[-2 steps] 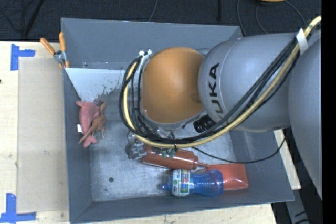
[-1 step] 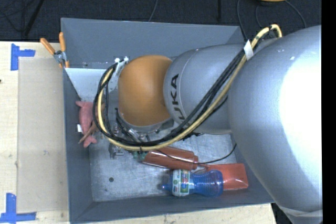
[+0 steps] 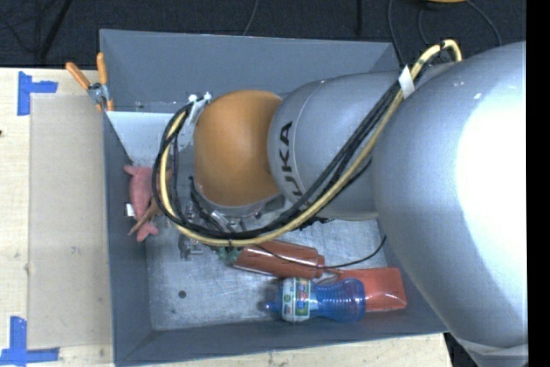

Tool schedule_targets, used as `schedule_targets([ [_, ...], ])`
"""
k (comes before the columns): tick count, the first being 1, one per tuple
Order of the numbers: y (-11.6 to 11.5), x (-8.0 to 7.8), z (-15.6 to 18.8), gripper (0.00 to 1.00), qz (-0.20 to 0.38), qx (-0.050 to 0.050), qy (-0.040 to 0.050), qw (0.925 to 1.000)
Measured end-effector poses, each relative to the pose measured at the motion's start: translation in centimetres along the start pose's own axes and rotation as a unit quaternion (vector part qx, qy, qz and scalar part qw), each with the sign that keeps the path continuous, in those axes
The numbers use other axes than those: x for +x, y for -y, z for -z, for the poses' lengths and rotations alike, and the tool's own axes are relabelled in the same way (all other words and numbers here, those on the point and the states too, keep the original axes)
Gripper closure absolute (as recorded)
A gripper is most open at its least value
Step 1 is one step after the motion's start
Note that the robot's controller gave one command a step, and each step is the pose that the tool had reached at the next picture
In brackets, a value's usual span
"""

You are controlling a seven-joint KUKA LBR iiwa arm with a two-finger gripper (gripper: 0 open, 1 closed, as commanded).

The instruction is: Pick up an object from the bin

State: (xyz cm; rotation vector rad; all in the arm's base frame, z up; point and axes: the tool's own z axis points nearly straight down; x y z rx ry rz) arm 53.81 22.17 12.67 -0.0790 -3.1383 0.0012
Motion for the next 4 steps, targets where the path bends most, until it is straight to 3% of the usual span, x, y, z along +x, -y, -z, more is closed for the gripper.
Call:
schedule_targets([
  [4,0.00,-0.01,0.01,1.00,-0.003,0.000,0.0001,1.0000],
])
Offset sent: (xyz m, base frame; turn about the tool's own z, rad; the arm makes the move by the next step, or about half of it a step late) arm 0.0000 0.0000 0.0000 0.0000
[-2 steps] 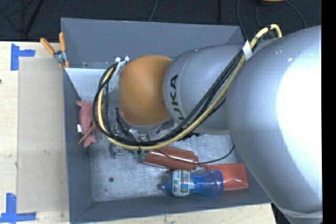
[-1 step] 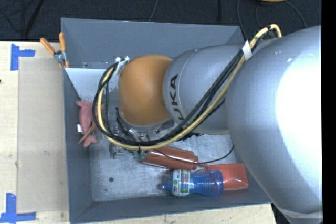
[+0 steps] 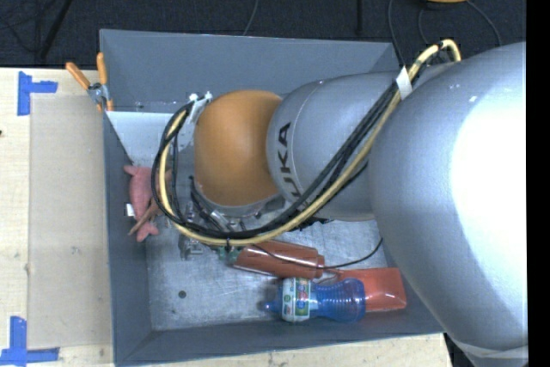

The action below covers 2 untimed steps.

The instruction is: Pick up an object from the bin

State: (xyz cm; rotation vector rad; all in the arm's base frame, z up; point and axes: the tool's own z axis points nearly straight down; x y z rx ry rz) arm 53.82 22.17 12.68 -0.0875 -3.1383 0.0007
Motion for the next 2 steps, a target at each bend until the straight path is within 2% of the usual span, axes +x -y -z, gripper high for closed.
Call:
schedule_targets([
  [2,0.00,0.00,0.00,1.00,-0.001,0.000,0.0000,1.0000],
])
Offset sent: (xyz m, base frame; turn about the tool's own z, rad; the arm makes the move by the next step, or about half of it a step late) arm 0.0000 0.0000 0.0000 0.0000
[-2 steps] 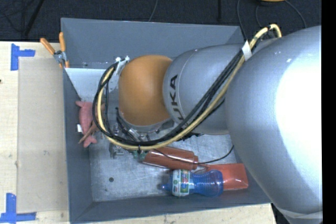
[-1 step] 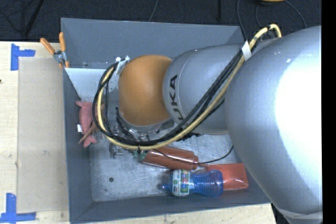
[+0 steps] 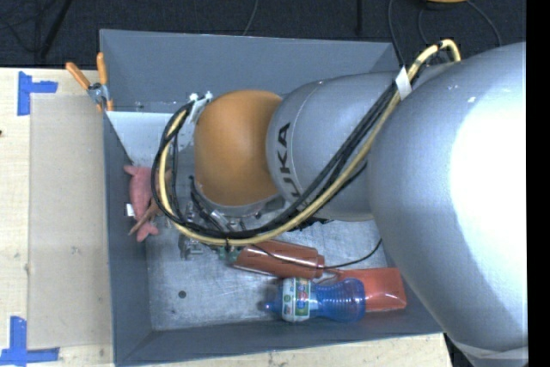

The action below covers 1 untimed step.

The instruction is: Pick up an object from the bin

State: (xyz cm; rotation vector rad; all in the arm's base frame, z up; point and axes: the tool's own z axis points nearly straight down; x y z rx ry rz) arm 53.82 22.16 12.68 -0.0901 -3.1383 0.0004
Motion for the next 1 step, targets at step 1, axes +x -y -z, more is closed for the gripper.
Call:
schedule_targets([
  [1,0.00,0.00,0.00,1.00,0.000,0.000,0.0000,1.0000],
])
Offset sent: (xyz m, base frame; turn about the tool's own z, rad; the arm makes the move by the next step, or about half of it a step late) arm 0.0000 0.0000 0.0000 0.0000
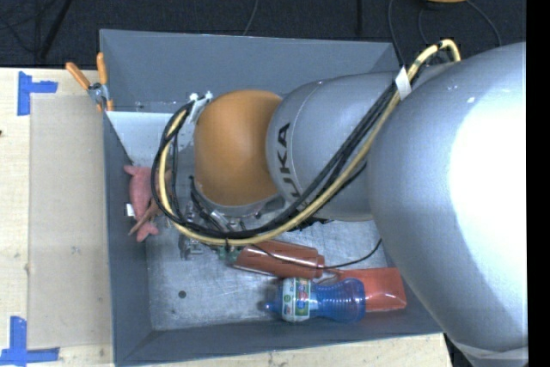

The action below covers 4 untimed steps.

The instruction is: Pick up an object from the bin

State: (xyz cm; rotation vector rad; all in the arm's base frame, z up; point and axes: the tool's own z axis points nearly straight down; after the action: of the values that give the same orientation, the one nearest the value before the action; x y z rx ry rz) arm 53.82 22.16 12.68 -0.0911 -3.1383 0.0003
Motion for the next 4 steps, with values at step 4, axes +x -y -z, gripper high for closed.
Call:
schedule_targets([
  [4,0.00,0.00,0.00,1.00,-0.001,0.000,0.0000,1.0000],
])
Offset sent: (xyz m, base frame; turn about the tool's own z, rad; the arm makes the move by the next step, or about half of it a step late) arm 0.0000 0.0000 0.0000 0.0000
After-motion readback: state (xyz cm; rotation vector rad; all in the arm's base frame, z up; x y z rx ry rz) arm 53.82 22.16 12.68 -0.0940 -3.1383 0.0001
